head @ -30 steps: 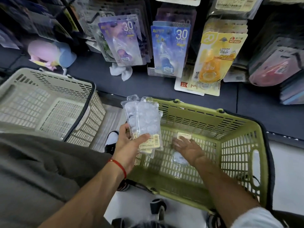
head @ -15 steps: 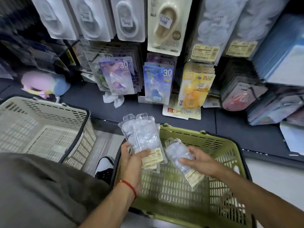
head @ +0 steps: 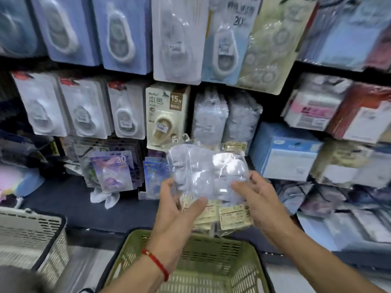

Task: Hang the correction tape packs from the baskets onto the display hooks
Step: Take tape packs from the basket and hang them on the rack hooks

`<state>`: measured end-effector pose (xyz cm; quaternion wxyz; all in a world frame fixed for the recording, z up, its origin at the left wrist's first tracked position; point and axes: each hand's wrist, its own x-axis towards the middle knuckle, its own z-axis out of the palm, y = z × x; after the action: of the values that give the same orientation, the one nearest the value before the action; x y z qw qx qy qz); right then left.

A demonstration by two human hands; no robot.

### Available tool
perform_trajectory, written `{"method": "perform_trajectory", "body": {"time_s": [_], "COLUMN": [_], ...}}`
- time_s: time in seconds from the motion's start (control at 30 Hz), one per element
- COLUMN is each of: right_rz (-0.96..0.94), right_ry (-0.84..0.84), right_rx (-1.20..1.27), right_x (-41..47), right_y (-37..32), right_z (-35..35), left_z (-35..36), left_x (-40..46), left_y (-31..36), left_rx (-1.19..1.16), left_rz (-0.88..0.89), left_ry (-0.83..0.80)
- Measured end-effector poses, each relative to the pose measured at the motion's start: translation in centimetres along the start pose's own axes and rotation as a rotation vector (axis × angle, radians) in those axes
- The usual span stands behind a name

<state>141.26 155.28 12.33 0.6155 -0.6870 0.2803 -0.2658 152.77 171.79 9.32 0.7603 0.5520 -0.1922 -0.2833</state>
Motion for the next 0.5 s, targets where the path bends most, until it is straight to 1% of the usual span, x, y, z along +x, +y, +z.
{"method": "perform_trajectory", "body": {"time_s": [0.13, 0.3, 0.37, 0.5], "right_rz": [-0.121, -0.231, -0.237, -0.23], "right_ry": [0.154, 0.289, 0.3, 0.334], "right_rx": [0.02, -0.043, -0.047, -0.117], "right_x": [0.7, 2.1, 2.8, 4.2], "right_y": [-2.1, -4.2, -4.5, -4.4], "right_z": [0.0, -2.2, -2.8, -3.1], "left_z": [0.9, 0.5, 0.1, -0.4], "left_x": [3.3, 6.2, 6.8, 7.2], "left_y": [2.8, 6.3, 6.6, 6.1], "left_rx": [0.16, 0.328, 0.337, 0.288], "left_rz": [0.13, 0.268, 0.307, 0.293], "left_ry": [-0.124, -0.148, -0.134, -0.111]}}
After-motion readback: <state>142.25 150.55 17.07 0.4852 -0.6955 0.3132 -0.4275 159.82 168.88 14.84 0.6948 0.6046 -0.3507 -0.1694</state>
